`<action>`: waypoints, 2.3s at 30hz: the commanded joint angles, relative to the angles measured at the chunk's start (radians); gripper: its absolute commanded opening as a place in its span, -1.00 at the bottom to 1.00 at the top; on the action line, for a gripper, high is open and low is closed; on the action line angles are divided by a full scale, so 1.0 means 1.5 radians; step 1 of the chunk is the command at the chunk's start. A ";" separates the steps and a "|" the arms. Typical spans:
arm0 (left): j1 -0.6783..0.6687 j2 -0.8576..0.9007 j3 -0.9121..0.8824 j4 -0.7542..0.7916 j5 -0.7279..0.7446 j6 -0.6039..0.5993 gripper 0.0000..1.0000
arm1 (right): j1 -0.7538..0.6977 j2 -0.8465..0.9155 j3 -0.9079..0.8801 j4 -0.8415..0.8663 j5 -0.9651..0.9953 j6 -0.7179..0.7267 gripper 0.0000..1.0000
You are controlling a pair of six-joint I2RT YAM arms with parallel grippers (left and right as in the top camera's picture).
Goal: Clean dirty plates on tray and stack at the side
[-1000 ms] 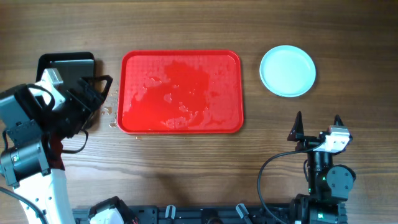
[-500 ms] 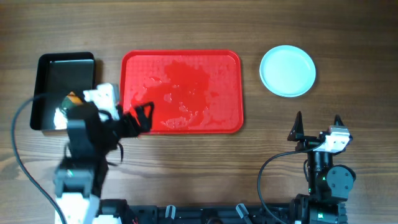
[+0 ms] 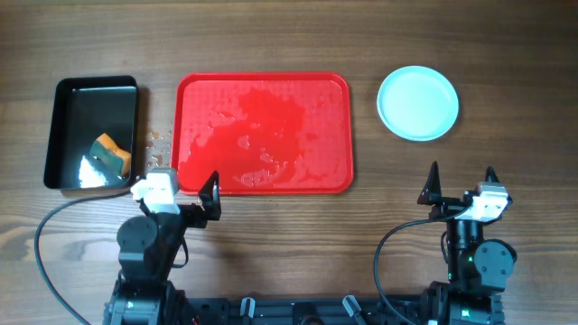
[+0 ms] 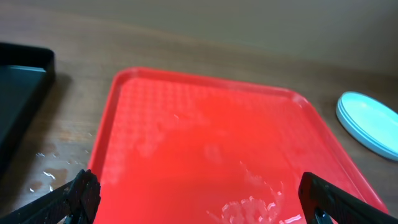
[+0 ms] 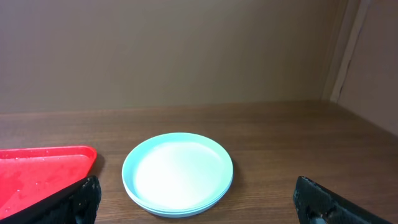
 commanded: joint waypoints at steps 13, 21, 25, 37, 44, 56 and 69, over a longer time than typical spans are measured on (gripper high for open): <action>0.015 -0.202 -0.101 0.065 -0.035 0.049 1.00 | -0.004 -0.008 -0.001 0.001 0.009 -0.012 0.99; 0.046 -0.209 -0.101 0.045 -0.036 0.068 1.00 | -0.004 -0.008 -0.001 0.001 0.009 -0.011 0.99; 0.047 -0.209 -0.101 0.044 -0.045 0.068 1.00 | -0.004 -0.008 -0.001 0.001 0.009 -0.011 0.99; 0.068 -0.209 -0.101 0.042 -0.070 0.100 1.00 | -0.004 -0.008 -0.001 0.001 0.009 -0.011 1.00; 0.078 -0.209 -0.101 0.042 -0.065 0.099 1.00 | -0.004 -0.008 -0.001 0.001 0.009 -0.011 0.99; 0.077 -0.209 -0.101 0.043 -0.065 0.100 1.00 | -0.004 -0.008 -0.001 0.001 0.009 -0.012 0.99; 0.077 -0.209 -0.101 0.043 -0.065 0.100 1.00 | -0.004 -0.008 -0.001 0.001 0.009 -0.011 1.00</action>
